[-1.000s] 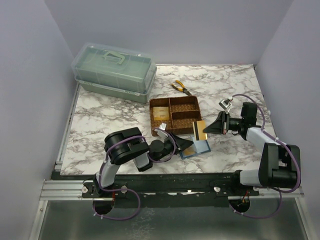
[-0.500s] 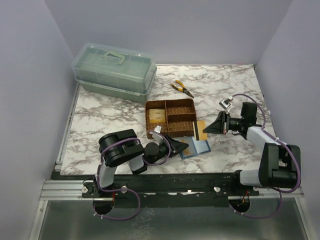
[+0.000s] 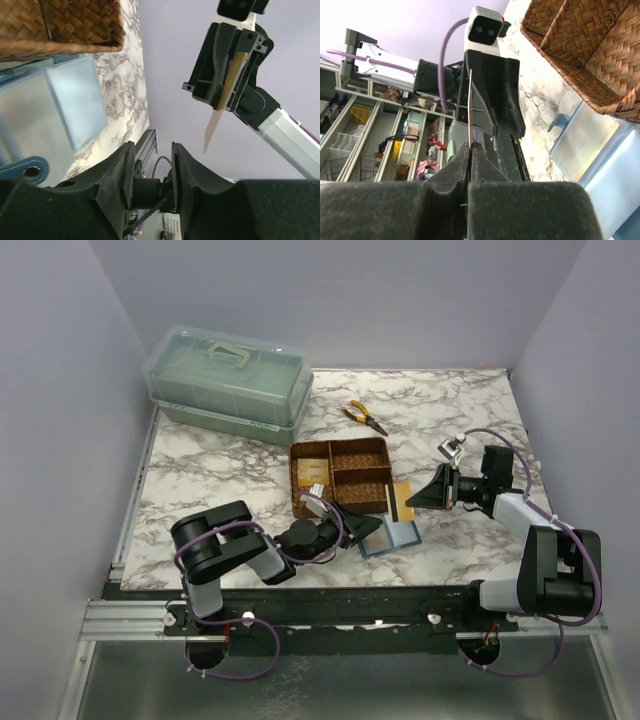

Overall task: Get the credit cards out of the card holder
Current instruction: Remove the credit card from the card holder, then place the credit card in the storage box.

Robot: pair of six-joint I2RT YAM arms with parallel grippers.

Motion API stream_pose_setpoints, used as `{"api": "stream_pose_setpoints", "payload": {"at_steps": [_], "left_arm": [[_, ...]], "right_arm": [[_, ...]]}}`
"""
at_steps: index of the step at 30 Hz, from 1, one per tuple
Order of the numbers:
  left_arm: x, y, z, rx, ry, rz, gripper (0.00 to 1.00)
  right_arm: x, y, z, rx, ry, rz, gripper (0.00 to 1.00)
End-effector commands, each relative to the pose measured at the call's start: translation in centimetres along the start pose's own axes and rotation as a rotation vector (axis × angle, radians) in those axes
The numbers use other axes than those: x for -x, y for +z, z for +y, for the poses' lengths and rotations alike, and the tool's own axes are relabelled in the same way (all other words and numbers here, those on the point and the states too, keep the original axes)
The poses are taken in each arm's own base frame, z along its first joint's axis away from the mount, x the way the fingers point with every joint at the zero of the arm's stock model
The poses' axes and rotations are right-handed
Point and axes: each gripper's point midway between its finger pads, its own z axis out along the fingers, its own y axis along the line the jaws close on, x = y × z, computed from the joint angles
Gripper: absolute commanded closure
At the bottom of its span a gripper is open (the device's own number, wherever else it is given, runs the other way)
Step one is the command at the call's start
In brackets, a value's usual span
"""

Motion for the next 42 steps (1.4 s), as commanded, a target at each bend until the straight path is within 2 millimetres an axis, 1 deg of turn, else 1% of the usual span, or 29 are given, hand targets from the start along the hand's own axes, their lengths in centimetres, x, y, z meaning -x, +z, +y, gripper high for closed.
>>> {"api": "stream_pose_setpoints", "payload": {"at_steps": [1,5,8,9,13,16,19,28,30,36,39,42], "left_arm": [[-0.3,0.3,-1.0,0.044,0.076,0.004,0.59],[0.3,-0.4,-2.0,0.054,0.110,-0.028,0.57],[0.7,-0.8,-3.8,0.010,0.136,-0.043,0.55],[0.6,-0.8,-4.4,-0.007,0.146,-0.042,0.52],[0.4,-0.3,-6.7,-0.069,0.194,-0.024,0.47],[0.2,0.3,-7.4,-0.087,0.220,-0.018,0.45],[0.2,1.0,-7.5,-0.086,0.232,-0.021,0.43],[-0.2,2.4,-6.1,-0.053,0.217,-0.012,0.42],[-0.2,2.7,-6.2,-0.055,0.217,-0.008,0.42],[-0.5,3.3,-7.4,-0.091,0.219,0.013,0.42],[-0.6,3.4,-7.6,-0.106,0.200,0.022,0.45],[-0.5,3.4,-7.5,-0.111,0.175,0.021,0.51]], "right_arm": [[0.6,-0.2,0.9,0.017,-0.040,0.000,1.00],[0.6,-0.2,1.1,0.023,-0.046,0.002,1.00],[0.5,-0.2,1.2,0.025,-0.047,0.003,1.00],[0.5,-0.2,1.2,0.027,-0.048,0.003,1.00],[0.5,-0.2,1.3,0.034,-0.044,0.007,1.00],[0.4,-0.2,1.4,0.043,-0.041,0.010,1.00],[0.3,-0.3,1.5,0.049,-0.039,0.011,1.00],[0.2,-0.3,1.9,0.066,-0.040,0.018,1.00],[0.2,-0.3,1.9,0.066,-0.038,0.018,1.00],[0.2,-0.3,1.7,0.065,-0.028,0.017,1.00],[0.1,-0.3,1.7,0.065,-0.026,0.017,1.00],[0.1,-0.3,1.7,0.065,-0.025,0.018,1.00]]}}
